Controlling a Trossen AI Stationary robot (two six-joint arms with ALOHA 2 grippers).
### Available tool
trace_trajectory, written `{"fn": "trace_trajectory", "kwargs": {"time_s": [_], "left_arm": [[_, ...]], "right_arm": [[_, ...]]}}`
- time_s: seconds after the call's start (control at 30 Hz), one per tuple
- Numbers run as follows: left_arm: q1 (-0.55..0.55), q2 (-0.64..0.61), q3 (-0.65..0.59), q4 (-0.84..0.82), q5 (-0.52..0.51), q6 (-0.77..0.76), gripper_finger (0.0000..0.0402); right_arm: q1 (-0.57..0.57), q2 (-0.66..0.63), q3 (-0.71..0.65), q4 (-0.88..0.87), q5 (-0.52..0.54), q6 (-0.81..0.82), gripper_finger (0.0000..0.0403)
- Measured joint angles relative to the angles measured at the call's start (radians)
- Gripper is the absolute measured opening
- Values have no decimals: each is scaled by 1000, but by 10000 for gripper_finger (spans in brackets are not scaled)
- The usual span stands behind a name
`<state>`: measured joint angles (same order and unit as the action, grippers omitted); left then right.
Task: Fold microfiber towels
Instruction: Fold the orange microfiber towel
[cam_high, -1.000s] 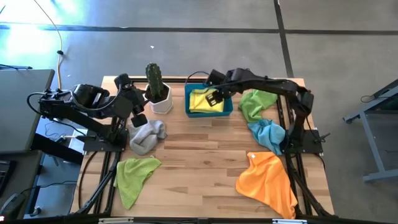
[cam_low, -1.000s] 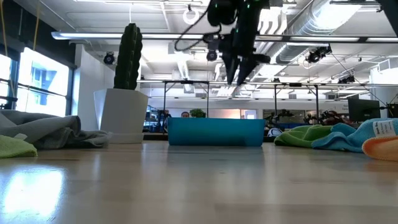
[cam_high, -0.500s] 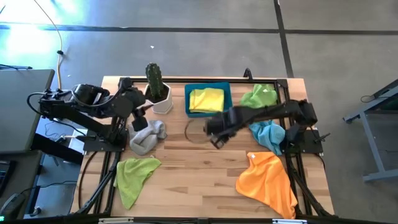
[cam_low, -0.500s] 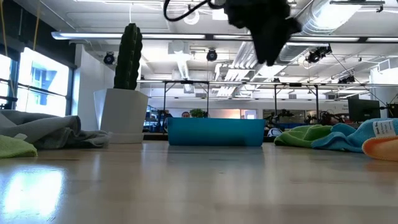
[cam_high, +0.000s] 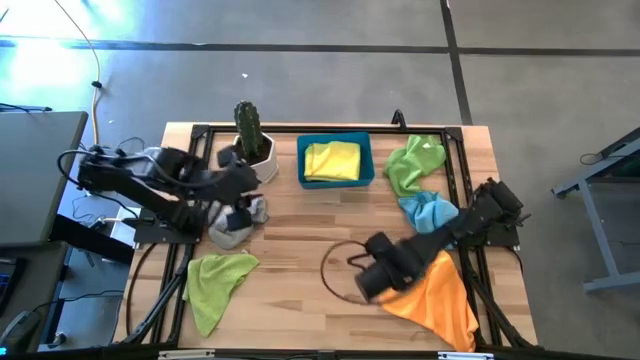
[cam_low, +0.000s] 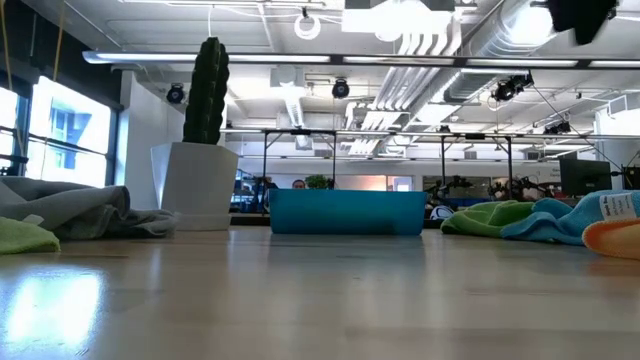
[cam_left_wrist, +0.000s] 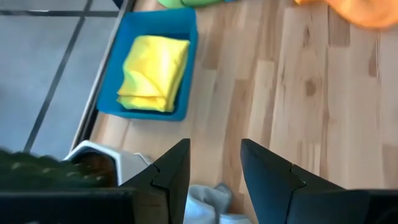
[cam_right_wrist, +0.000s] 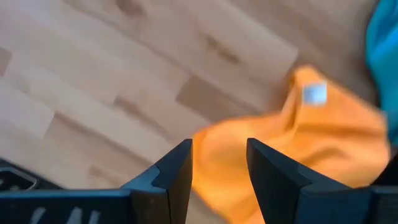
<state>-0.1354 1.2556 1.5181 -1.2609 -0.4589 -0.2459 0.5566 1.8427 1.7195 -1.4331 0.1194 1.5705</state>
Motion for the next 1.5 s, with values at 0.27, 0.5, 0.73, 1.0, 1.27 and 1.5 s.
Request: {"fn": "trace_trajectory", "kwargs": {"time_s": [0.27, 0.5, 0.73, 1.0, 1.27, 1.5], "left_arm": [[-51, 87, 0, 18, 3, 13, 131], [-79, 119, 1, 162, 7, -16, 131], [-108, 127, 1, 315, 65, -54, 131], [-149, 126, 0, 415, 90, -59, 131], [-184, 127, 0, 459, 90, -69, 131], [-186, 126, 0, 460, 85, -84, 131]], "right_arm": [[148, 0, 0, -55, 38, 274, 144], [223, 31, 0, -43, 8, 318, 144], [270, 69, 0, 11, 1, 318, 144], [299, 114, -4, 15, -9, 318, 144], [310, 114, -256, 347, -113, 316, 144], [301, 114, -444, 651, -112, 316, 144]]}}
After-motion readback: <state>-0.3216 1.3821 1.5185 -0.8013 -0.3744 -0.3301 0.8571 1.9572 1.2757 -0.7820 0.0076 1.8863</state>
